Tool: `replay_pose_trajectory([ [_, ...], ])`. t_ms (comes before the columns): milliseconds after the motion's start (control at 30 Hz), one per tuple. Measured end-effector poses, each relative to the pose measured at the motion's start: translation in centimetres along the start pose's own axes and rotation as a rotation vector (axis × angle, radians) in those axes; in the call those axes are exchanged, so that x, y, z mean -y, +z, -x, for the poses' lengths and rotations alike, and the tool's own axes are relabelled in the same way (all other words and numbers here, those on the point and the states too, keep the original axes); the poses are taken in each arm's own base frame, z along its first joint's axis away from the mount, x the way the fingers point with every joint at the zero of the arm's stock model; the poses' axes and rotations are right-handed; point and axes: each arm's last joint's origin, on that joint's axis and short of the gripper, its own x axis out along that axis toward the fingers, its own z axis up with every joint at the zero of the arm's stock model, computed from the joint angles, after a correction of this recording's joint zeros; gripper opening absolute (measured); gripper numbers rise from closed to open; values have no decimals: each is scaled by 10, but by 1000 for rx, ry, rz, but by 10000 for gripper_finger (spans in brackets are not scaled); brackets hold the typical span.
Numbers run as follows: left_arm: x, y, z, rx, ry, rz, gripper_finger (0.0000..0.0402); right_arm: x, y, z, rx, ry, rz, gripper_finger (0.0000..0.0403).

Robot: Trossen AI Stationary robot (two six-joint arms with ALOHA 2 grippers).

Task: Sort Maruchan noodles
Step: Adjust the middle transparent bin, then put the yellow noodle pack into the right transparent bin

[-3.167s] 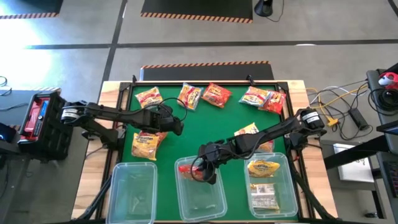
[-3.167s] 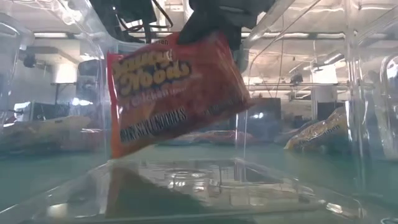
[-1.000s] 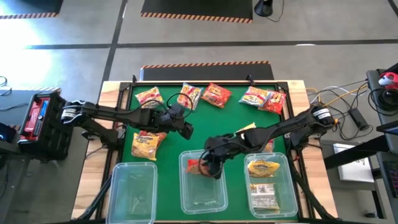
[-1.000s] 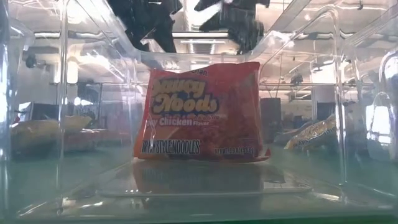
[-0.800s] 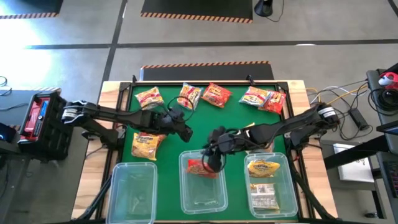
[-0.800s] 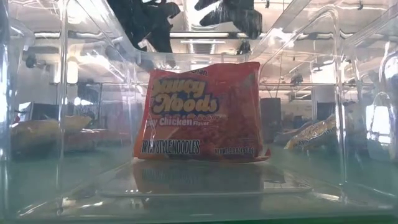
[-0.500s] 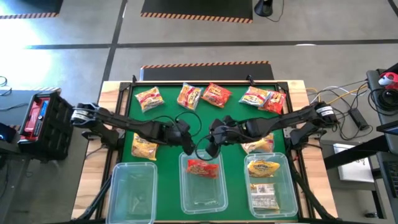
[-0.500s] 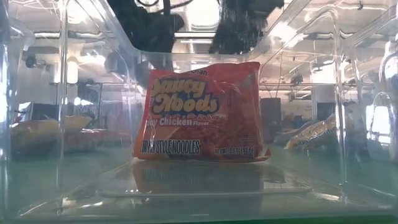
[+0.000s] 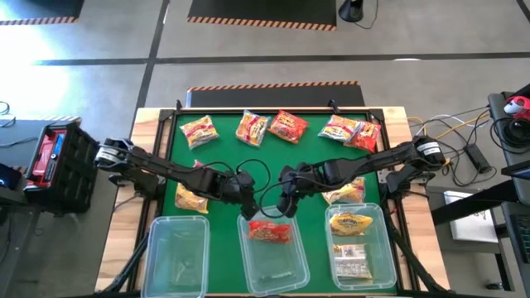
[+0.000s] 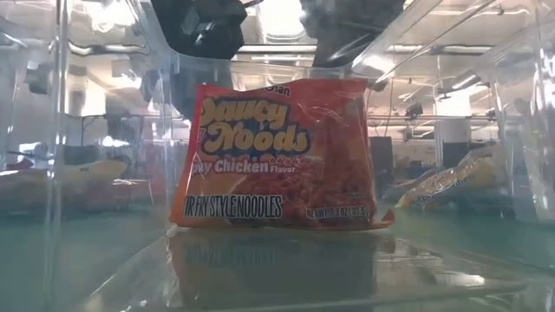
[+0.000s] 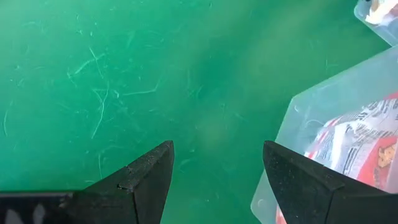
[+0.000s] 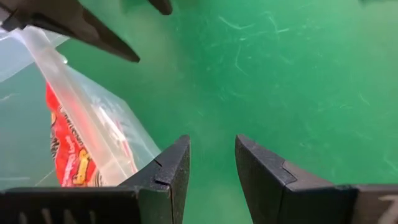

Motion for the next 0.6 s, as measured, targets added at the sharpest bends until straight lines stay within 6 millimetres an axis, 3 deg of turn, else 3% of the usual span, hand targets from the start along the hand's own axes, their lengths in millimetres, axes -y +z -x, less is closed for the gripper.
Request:
replay_pose_trajectory([
  [267, -5, 10, 7, 79, 42, 20, 231, 13, -7, 1, -94, -106, 18, 116],
  [600, -22, 33, 18, 183, 79, 97, 231, 31, 3, 5, -42, -222, 25, 116],
])
